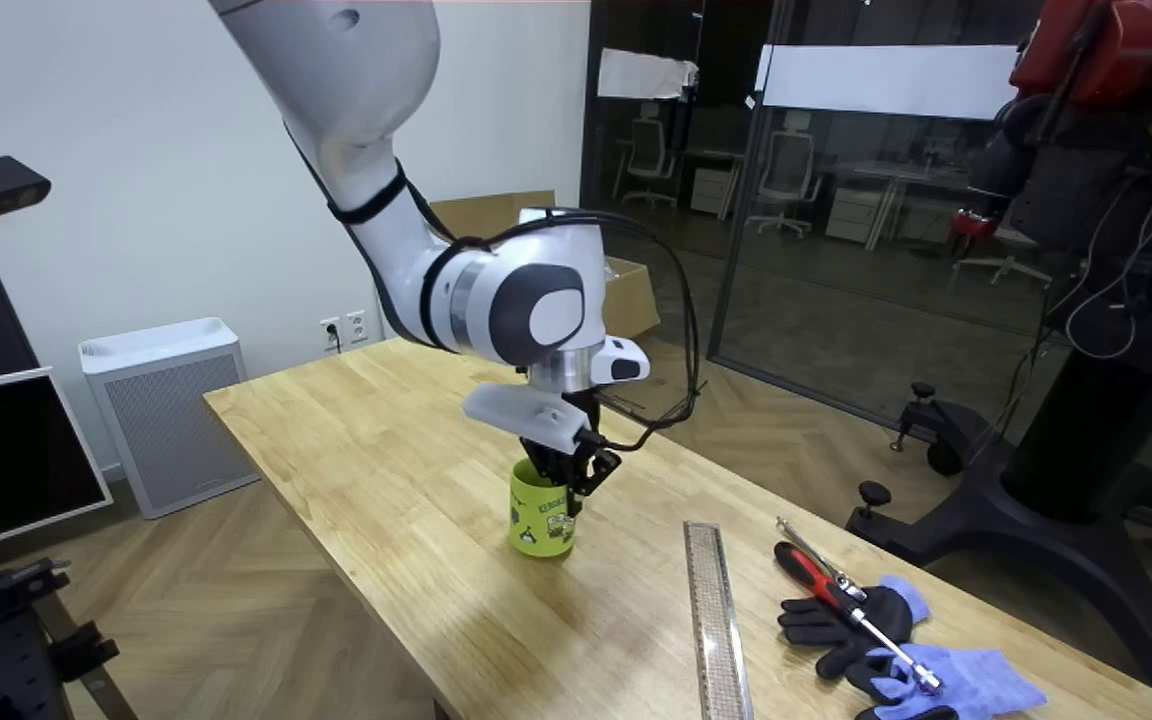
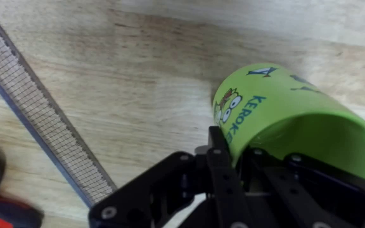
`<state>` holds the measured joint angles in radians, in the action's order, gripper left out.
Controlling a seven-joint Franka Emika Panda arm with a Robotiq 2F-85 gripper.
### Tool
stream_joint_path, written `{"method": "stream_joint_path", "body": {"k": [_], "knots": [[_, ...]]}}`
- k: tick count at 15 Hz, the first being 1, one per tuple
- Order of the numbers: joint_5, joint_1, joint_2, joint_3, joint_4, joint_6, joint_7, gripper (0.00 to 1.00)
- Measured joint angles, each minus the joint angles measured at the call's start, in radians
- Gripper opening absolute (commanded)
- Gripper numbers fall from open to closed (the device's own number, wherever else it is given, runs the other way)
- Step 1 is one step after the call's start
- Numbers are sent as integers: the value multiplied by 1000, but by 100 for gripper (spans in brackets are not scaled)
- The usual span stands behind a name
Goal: Slide the mug forward
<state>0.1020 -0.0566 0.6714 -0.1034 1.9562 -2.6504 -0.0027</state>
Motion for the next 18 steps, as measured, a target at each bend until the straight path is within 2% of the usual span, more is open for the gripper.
{"method": "stream_joint_path", "body": {"k": [4,13,14,15,16,18], "knots": [[4,-34,74,-39,-123,-4,91,3],[-37,-28,192,53,-336,53,96,3],[-41,-28,199,61,-349,61,94,9],[-44,-27,205,70,-362,68,90,35],[-47,-26,211,77,-372,75,86,36],[-50,-25,220,88,-387,84,80,49]]}}
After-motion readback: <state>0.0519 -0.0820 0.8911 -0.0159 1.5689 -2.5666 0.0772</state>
